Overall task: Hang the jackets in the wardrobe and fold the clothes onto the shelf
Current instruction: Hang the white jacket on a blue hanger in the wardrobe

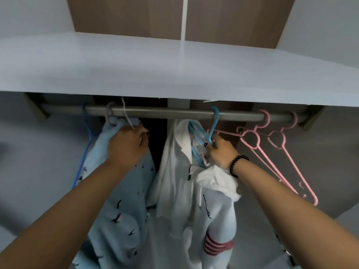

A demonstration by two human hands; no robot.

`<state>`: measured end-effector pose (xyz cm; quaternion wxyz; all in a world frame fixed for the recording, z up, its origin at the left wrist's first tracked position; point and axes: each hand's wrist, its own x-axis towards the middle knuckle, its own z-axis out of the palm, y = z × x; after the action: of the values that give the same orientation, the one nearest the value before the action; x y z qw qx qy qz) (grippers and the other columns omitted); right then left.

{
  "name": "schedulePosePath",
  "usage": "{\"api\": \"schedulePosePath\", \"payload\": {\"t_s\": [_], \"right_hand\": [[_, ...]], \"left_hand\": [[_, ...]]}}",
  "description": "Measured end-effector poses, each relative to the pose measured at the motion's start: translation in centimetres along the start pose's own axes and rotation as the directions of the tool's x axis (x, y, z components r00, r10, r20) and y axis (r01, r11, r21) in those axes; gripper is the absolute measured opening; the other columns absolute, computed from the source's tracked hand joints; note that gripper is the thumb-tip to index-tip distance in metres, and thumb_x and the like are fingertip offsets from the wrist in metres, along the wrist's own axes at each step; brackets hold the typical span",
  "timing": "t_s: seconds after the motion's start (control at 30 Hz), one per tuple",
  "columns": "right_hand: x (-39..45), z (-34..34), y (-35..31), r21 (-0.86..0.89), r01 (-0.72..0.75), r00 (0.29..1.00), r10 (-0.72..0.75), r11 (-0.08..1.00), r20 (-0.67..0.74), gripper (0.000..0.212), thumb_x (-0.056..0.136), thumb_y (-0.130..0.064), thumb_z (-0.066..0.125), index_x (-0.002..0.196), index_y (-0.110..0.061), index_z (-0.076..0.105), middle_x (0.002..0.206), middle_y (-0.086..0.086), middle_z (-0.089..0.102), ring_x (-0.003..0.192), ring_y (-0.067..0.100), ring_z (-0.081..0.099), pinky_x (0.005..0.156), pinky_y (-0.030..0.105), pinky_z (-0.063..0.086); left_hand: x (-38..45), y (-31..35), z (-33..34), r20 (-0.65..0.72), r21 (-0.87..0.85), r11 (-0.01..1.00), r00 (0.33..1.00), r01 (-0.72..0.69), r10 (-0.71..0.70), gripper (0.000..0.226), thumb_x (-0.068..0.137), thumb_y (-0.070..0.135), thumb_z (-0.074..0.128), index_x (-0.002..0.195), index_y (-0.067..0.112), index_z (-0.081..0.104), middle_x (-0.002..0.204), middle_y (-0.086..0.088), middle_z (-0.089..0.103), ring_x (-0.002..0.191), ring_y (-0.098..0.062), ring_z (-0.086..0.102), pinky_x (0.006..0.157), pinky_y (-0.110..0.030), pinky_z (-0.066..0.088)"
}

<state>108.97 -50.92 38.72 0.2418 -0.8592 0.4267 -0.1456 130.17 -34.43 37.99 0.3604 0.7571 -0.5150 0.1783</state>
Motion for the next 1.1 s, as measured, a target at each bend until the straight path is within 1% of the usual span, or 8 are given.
{"api": "schedulePosePath", "payload": {"t_s": [0.1, 0.2, 0.37, 0.57, 0.67, 0.77, 0.93, 1.1], "right_hand": [[0.4, 0.5, -1.3, 0.007, -0.076, 0.996, 0.076, 0.997, 0.048, 0.031, 0.094, -0.018, 0.045, 0.122, -0.004, 0.048, 0.114, 0.019, 0.06, 0.101, 0.035, 0.059, 0.075, 0.031, 0.045], [0.7, 1.1, -2.5, -0.057, -0.098, 0.993, 0.101, 0.994, 0.054, 0.025, 0.088, -0.011, 0.044, 0.108, 0.0, 0.055, 0.107, 0.022, 0.063, 0.099, 0.036, 0.061, 0.07, 0.029, 0.042], [0.3, 2.8, -5.3, -0.048, -0.107, 0.994, 0.108, 0.993, 0.018, 0.026, 0.089, -0.006, 0.042, 0.111, -0.001, 0.054, 0.11, 0.021, 0.063, 0.1, 0.035, 0.06, 0.068, 0.027, 0.038], [0.2, 5.0, -9.5, -0.037, -0.033, 0.996, 0.036, 0.999, 0.082, 0.025, 0.093, -0.006, 0.041, 0.115, 0.002, 0.049, 0.118, 0.021, 0.059, 0.104, 0.032, 0.058, 0.069, 0.026, 0.037], [0.2, 6.5, -11.8, -0.021, 0.006, 0.994, -0.004, 1.0, 0.112, 0.025, 0.093, -0.006, 0.041, 0.116, 0.001, 0.047, 0.117, 0.02, 0.058, 0.1, 0.03, 0.057, 0.068, 0.025, 0.037], [0.3, 7.9, -14.0, 0.012, 0.049, 0.987, -0.051, 0.999, 0.153, 0.027, 0.094, -0.007, 0.041, 0.119, 0.002, 0.045, 0.118, 0.019, 0.057, 0.104, 0.031, 0.057, 0.07, 0.026, 0.038], [0.6, 10.1, -17.2, 0.081, 0.095, 0.975, -0.109, 0.992, 0.194, 0.031, 0.093, -0.009, 0.043, 0.122, 0.002, 0.047, 0.118, 0.02, 0.059, 0.105, 0.031, 0.058, 0.072, 0.027, 0.041], [0.5, 11.7, -20.0, 0.148, 0.174, 0.951, -0.205, 0.973, 0.233, 0.026, 0.093, -0.009, 0.044, 0.114, 0.0, 0.056, 0.112, 0.018, 0.062, 0.104, 0.031, 0.06, 0.075, 0.026, 0.045]], "left_hand": [[-1.6, -1.3, -2.3, -0.096, 0.087, 0.996, 0.995, 0.024, -0.016, 0.022, 0.079, 0.014, 0.053, 0.083, 0.005, 0.072, 0.077, -0.014, 0.067, 0.075, -0.034, 0.062, 0.059, -0.035, 0.051], [-3.0, -3.0, -4.0, -0.152, 0.16, 0.979, 0.983, 0.124, -0.099, 0.033, 0.078, 0.019, 0.051, 0.098, 0.004, 0.072, 0.092, -0.017, 0.068, 0.087, -0.04, 0.058, 0.071, -0.042, 0.052], [-4.3, -3.8, -4.7, -0.027, 0.132, 0.918, 0.927, 0.373, -0.373, 0.046, 0.084, 0.025, 0.067, 0.124, 0.005, 0.058, 0.113, -0.021, 0.057, 0.105, -0.041, 0.052, 0.086, -0.043, 0.045], [-4.9, -3.9, -4.6, 0.104, -0.068, 0.857, 0.858, 0.51, -0.502, 0.054, 0.089, 0.04, 0.06, 0.135, 0.017, 0.044, 0.128, -0.01, 0.053, 0.112, -0.03, 0.054, 0.09, -0.035, 0.045], [-5.3, -4.2, -4.8, 0.148, -0.128, 0.835, 0.843, 0.534, -0.517, 0.045, 0.088, 0.045, 0.06, 0.122, 0.017, 0.05, 0.115, -0.004, 0.06, 0.104, -0.026, 0.059, 0.088, -0.039, 0.049], [-5.5, -4.5, -5.1, 0.171, -0.155, 0.838, 0.85, 0.523, -0.499, 0.042, 0.087, 0.045, 0.062, 0.117, 0.017, 0.052, 0.1, 0.004, 0.06, 0.094, -0.018, 0.061, 0.081, -0.033, 0.051], [-5.6, -5.3, -5.5, 0.105, -0.085, 0.922, 0.924, 0.378, -0.369, 0.032, 0.085, 0.024, 0.068, 0.111, 0.01, 0.055, 0.094, -0.005, 0.065, 0.082, -0.022, 0.063, 0.066, -0.029, 0.047], [-5.2, -6.0, -6.3, 0.068, -0.045, 0.935, 0.935, 0.353, -0.349, 0.032, 0.078, 0.021, 0.07, 0.107, 0.013, 0.058, 0.094, -0.005, 0.066, 0.081, -0.022, 0.062, 0.062, -0.028, 0.043]]}}
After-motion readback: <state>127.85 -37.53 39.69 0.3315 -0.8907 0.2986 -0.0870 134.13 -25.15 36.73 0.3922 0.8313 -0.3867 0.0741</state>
